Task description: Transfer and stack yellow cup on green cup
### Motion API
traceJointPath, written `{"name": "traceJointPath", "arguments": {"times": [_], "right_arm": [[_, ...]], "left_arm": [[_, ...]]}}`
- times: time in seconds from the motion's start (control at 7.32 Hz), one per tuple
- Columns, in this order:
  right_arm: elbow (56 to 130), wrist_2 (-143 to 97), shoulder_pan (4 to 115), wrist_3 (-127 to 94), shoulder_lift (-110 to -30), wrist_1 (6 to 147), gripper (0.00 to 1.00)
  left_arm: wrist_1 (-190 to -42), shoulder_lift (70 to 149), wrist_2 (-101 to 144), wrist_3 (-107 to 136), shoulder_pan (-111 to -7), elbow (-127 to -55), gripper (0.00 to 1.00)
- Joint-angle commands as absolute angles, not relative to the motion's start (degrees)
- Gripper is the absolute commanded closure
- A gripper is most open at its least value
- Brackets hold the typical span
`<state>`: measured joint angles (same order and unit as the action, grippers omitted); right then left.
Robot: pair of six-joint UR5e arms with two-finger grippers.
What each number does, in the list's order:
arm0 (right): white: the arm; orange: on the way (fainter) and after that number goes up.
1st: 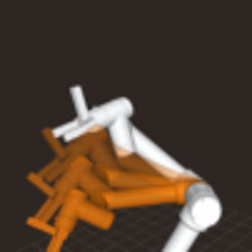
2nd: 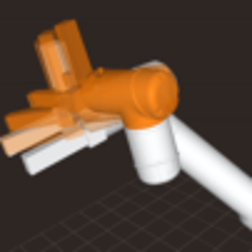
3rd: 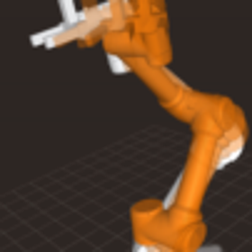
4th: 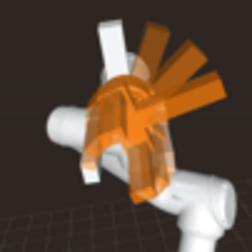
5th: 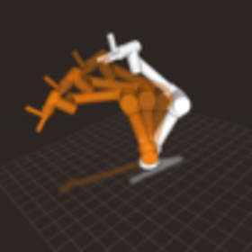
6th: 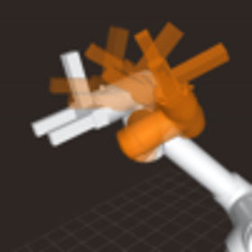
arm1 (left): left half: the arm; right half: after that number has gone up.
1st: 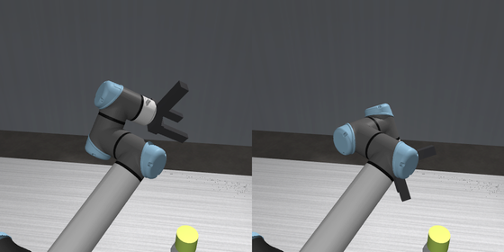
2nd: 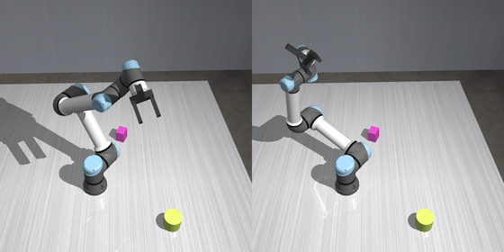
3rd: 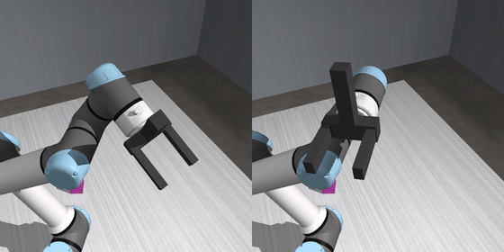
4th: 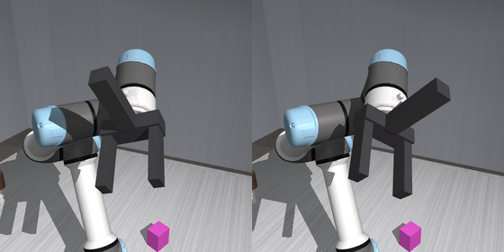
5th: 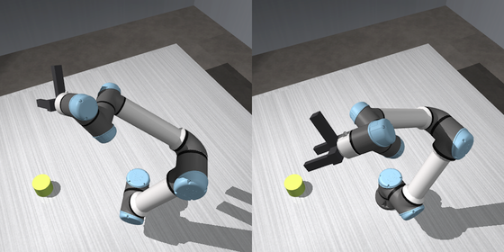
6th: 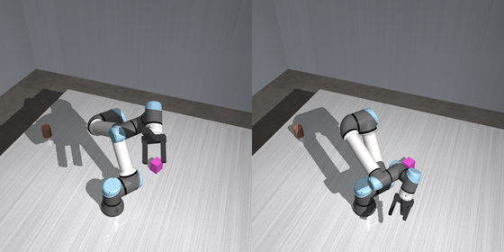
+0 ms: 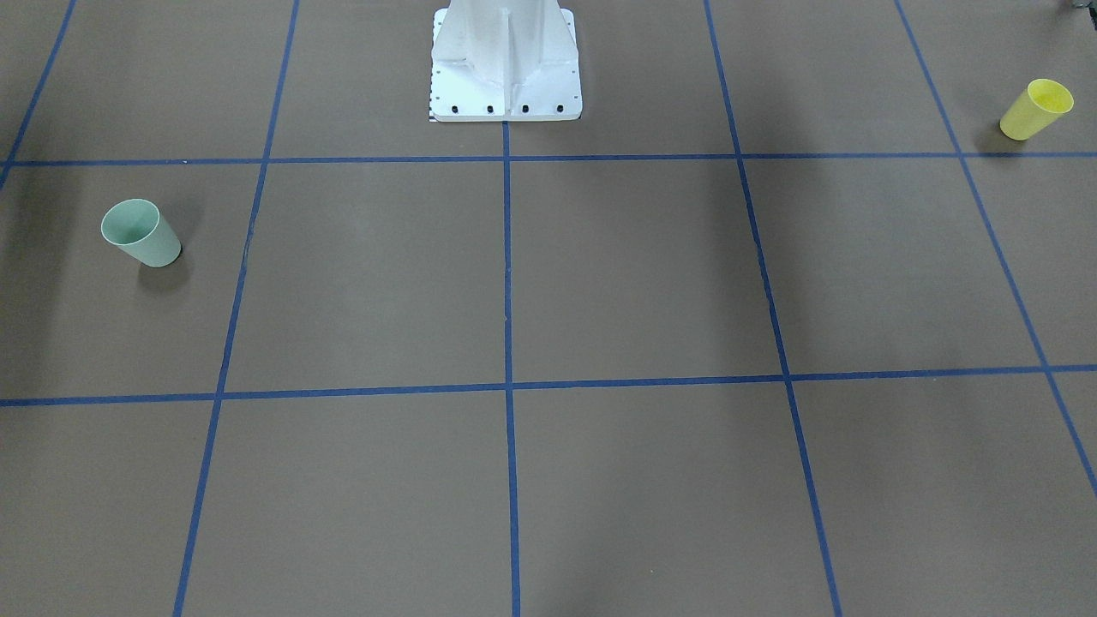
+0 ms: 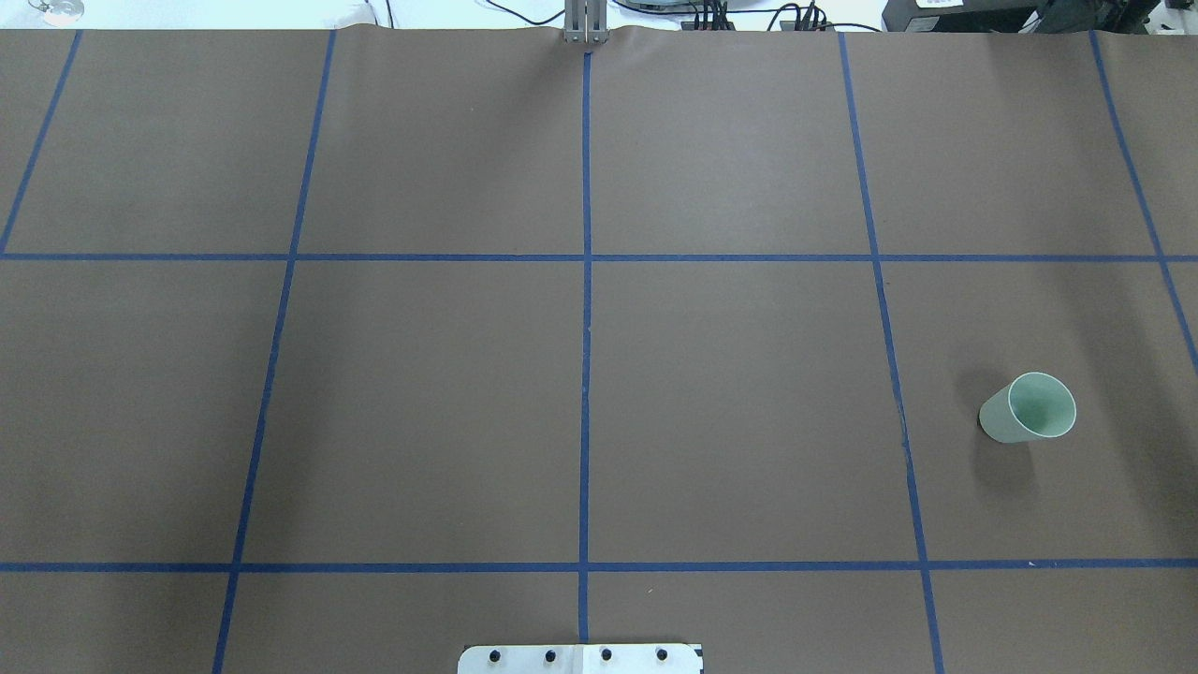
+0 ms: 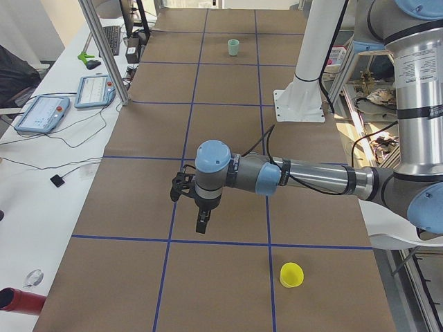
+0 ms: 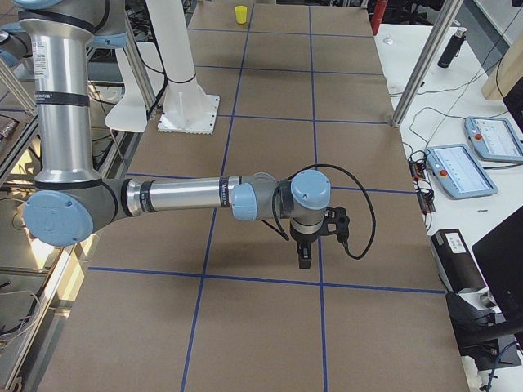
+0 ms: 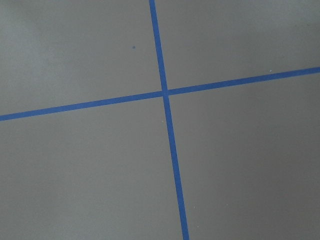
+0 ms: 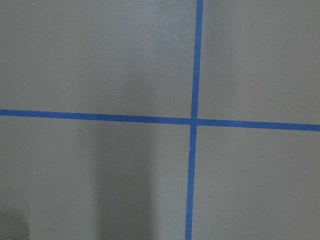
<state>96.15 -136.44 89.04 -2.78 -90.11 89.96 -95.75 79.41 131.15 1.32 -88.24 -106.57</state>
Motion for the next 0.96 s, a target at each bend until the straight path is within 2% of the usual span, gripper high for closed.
{"name": "traceJointPath", "arguments": {"times": [0.0,0.27,0.55,0.82], "right_arm": [[97.5,-134.7,89.0,-2.6,-90.3,90.1,0.0],[98.0,-134.6,88.8,-2.9,-90.7,90.1,0.0],[98.0,-134.4,88.9,-2.8,-90.8,89.9,0.0],[98.4,-135.1,88.8,-2.9,-90.6,89.8,0.0]], "left_arm": [[-95.6,79.4,131.0,1.4,-88.2,-107.0,0.0],[-93.4,79.2,130.5,3.3,-88.9,-111.2,0.0],[-76.1,78.4,112.4,11.3,-88.4,-124.6,0.0],[-72.4,74.8,108.4,19.4,-87.7,-131.5,0.0]]}}
